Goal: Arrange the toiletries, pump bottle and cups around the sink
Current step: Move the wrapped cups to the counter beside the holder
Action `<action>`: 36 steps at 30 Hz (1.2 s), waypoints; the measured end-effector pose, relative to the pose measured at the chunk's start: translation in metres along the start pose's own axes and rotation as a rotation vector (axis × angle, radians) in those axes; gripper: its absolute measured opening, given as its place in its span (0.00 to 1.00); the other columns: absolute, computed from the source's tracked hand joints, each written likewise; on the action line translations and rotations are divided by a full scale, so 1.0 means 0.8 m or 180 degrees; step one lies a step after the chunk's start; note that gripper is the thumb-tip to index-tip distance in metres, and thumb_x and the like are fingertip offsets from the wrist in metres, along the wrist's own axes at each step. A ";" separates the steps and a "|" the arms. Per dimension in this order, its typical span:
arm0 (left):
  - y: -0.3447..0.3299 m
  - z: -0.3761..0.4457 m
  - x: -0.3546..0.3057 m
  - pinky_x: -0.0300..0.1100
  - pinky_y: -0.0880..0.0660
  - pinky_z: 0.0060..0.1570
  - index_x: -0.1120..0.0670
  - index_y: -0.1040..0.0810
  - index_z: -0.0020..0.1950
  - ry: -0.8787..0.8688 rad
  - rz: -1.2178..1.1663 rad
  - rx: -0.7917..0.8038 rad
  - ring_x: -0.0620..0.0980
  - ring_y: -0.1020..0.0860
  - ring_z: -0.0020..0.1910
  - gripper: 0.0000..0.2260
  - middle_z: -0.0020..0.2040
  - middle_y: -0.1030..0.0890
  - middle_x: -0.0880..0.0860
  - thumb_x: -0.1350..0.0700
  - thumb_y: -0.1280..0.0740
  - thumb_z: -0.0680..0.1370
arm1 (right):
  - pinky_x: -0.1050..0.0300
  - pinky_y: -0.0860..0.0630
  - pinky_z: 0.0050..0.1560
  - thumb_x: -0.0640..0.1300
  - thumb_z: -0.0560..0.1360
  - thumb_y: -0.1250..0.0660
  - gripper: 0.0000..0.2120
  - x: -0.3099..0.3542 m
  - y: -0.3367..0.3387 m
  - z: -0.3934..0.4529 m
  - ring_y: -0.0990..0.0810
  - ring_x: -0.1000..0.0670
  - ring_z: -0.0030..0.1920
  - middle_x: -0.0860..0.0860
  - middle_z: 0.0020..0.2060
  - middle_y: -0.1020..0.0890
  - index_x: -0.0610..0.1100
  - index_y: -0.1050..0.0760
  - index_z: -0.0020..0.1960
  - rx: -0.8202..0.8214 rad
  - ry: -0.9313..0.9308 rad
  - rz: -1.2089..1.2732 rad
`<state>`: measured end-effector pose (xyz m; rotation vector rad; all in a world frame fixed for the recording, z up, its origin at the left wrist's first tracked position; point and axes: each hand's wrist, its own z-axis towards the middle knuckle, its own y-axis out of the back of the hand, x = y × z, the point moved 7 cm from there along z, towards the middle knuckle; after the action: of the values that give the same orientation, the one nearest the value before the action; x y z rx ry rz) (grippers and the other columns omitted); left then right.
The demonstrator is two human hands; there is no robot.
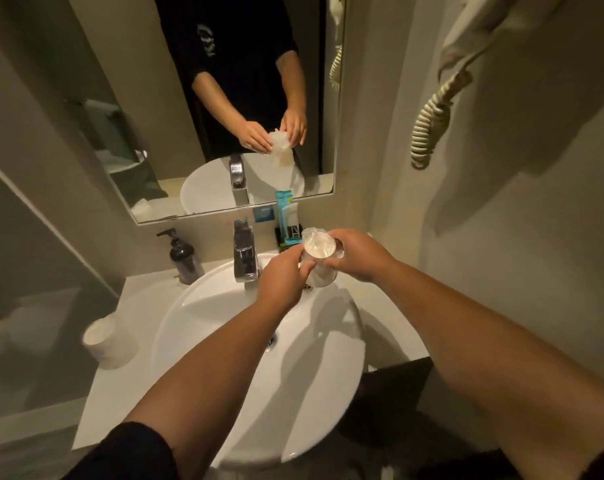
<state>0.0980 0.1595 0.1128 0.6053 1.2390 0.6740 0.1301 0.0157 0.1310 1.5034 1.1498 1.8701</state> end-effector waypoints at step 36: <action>-0.226 0.220 0.099 0.47 0.24 0.53 0.55 0.24 0.60 0.0992 0.0416 0.0742 0.54 0.21 0.50 0.11 0.53 0.19 0.56 0.58 0.36 0.79 | 0.54 0.28 0.60 0.50 0.69 0.27 0.29 -0.237 -0.103 0.222 0.25 0.46 0.61 0.46 0.63 0.23 0.44 0.29 0.68 0.0264 -0.0656 0.0354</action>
<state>0.3081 0.0895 -0.0315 0.8005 1.5929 0.7585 0.3411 -0.0339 -0.0341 1.7927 1.0788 1.7068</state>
